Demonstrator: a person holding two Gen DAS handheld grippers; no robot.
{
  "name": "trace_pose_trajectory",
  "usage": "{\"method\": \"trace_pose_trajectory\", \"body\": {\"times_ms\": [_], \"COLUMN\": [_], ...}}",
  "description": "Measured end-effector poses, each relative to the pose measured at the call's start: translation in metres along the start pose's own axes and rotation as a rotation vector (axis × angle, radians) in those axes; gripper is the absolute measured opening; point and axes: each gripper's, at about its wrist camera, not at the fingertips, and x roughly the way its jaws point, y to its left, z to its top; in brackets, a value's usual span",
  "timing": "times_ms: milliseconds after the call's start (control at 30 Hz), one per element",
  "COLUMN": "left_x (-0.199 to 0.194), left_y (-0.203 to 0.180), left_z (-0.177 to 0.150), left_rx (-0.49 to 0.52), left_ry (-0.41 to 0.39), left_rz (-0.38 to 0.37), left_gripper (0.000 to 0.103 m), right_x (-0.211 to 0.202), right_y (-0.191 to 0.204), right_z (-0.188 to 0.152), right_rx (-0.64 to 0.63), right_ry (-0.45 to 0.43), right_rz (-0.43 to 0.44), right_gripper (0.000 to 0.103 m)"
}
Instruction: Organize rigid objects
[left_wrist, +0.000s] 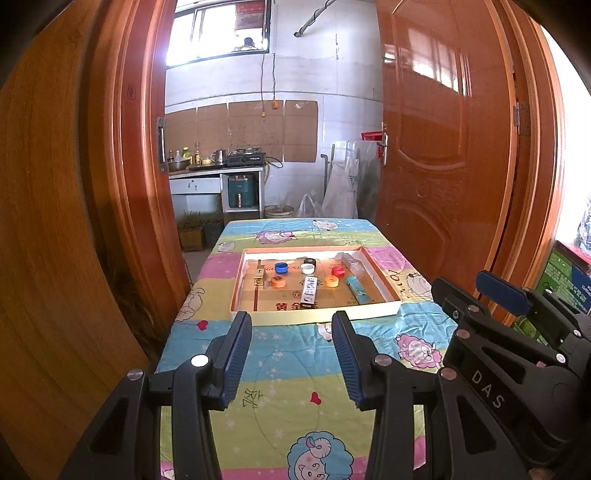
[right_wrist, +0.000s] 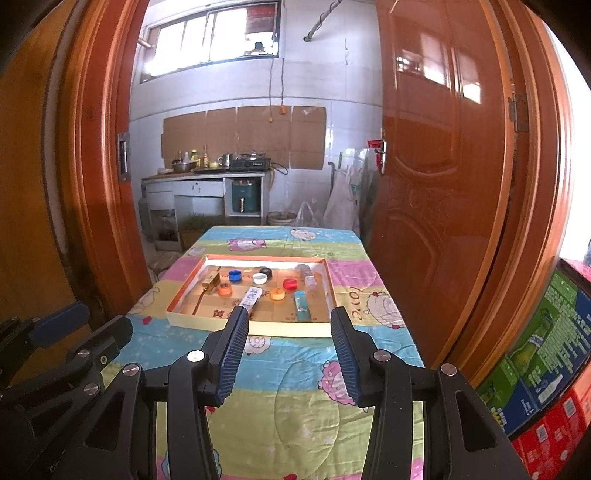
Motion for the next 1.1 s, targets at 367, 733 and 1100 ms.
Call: {"method": "trace_pose_trajectory", "body": {"times_ms": [367, 733, 1100], "left_x": [-0.0001, 0.0002, -0.0020], "left_y": [-0.0002, -0.0003, -0.0002], "left_z": [-0.0001, -0.0004, -0.0004], "left_rx": [0.000, 0.001, 0.001], "left_ry": [-0.001, 0.000, -0.001], "left_rz": [0.001, 0.000, 0.000], "left_gripper": [0.045, 0.045, 0.045], "right_x": [-0.0020, -0.0026, -0.0027], "right_y": [0.0001, 0.0013, 0.0024], "right_z": [-0.0012, -0.0012, -0.0014], "right_rx": [-0.002, -0.002, -0.002], "right_ry": [-0.003, -0.004, -0.005], "right_rz": [0.001, 0.002, 0.001], "right_gripper": [0.048, 0.048, 0.048]}}
